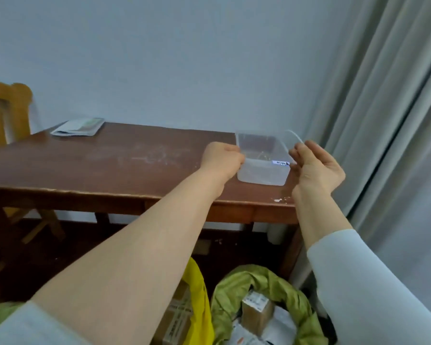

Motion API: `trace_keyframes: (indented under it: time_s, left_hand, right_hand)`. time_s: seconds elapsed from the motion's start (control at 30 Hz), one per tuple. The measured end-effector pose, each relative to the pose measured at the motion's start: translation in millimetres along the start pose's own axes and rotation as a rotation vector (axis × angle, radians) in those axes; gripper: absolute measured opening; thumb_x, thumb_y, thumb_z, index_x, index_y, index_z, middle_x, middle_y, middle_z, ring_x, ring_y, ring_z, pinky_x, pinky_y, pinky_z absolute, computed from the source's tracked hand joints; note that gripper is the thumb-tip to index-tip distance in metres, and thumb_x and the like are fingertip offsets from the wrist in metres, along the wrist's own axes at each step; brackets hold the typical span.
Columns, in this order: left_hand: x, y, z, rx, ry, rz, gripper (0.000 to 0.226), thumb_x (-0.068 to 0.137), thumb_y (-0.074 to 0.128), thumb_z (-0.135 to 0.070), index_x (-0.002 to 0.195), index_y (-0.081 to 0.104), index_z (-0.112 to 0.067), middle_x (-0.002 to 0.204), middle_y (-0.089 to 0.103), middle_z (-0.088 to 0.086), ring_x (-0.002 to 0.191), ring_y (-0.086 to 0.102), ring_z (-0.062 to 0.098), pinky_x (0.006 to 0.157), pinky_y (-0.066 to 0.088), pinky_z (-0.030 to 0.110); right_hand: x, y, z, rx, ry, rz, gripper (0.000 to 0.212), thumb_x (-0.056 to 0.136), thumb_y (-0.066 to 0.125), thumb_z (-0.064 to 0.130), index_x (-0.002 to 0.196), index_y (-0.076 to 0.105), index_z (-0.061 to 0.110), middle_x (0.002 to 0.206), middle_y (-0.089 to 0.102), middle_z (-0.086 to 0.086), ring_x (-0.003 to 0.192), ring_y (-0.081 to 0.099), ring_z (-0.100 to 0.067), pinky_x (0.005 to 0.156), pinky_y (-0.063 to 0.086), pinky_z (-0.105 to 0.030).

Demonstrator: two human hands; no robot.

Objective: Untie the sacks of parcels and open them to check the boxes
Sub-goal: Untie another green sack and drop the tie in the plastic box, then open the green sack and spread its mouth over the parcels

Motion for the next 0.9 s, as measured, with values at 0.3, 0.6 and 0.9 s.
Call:
trace_keyframes:
  time_s: [0.3, 0.6, 0.9]
  left_hand:
    - [38, 8, 14, 0.051, -0.047, -0.025, 0.024, 0.082, 0.055, 0.004, 0.083, 0.046, -0.018, 0.087, 0.046, 0.006, 0.081, 0.044, 0.017, 0.069, 0.038, 0.032]
    - [17, -73, 79, 0.018, -0.145, -0.158, 0.038, 0.085, 0.058, 0.002, 0.122, 0.06, -0.008, 0.106, 0.064, 0.008, 0.1, 0.062, 0.023, 0.095, 0.05, 0.038]
    - [-64, -239, 203, 0.018, -0.317, -0.534, 0.032, 0.084, 0.057, -0.003, 0.114, 0.066, -0.008, 0.116, 0.065, 0.014, 0.11, 0.06, 0.029, 0.099, 0.048, 0.042]
  right_hand:
    - [45, 21, -58, -0.482, 0.197, 0.155, 0.049, 0.087, 0.056, -0.006, 0.133, 0.05, 0.01, 0.113, 0.065, -0.01, 0.057, 0.062, -0.012, 0.055, 0.052, -0.019]
    - [-36, 40, -92, -0.521, 0.041, 0.288, 0.045, 0.088, 0.037, -0.008, 0.121, 0.057, 0.014, 0.116, 0.063, 0.001, 0.042, 0.053, -0.006, 0.042, 0.044, -0.016]
    - [-236, 92, -231, -0.634, 0.357, 0.771, 0.032, 0.088, 0.042, -0.008, 0.091, 0.067, 0.011, 0.086, 0.068, -0.002, 0.046, 0.056, -0.006, 0.042, 0.046, -0.016]
Point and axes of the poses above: each hand's wrist, its own x-axis towards the middle knuckle, its own y-axis out of the palm, z = x × y, the point moved 7 cm from there along x, towards the middle knuckle
